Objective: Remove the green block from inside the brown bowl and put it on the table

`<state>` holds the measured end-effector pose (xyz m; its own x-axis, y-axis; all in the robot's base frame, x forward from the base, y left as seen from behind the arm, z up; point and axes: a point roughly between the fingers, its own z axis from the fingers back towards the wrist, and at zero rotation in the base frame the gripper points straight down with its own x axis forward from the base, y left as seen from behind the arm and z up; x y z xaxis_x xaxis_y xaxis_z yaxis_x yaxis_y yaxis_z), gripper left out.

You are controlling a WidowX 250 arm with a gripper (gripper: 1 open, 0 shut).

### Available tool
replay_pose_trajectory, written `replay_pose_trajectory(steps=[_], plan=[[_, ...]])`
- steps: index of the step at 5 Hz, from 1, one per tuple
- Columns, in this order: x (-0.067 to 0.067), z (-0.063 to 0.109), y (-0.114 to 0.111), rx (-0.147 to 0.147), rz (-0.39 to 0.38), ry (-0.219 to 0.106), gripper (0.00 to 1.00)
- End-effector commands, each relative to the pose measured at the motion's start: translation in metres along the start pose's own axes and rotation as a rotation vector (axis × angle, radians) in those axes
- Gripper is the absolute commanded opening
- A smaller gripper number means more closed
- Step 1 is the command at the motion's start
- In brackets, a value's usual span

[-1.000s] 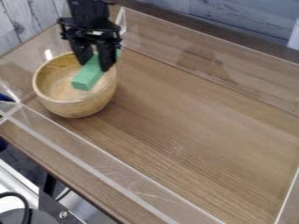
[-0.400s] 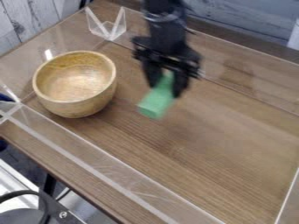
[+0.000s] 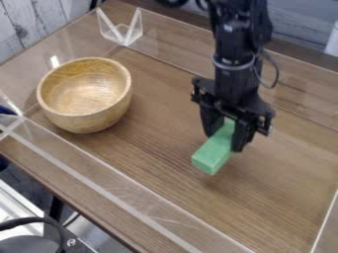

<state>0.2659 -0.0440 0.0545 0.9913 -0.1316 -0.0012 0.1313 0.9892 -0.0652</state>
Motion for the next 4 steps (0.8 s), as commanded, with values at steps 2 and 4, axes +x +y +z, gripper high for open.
replay_pose_trajectory(steps=[2, 4], plan=[[0.008, -0.003, 0.016, 0.011, 0.018, -0.027, 0.0], [0.008, -0.003, 0.025, 0.009, 0.025, -0.025, 0.0]])
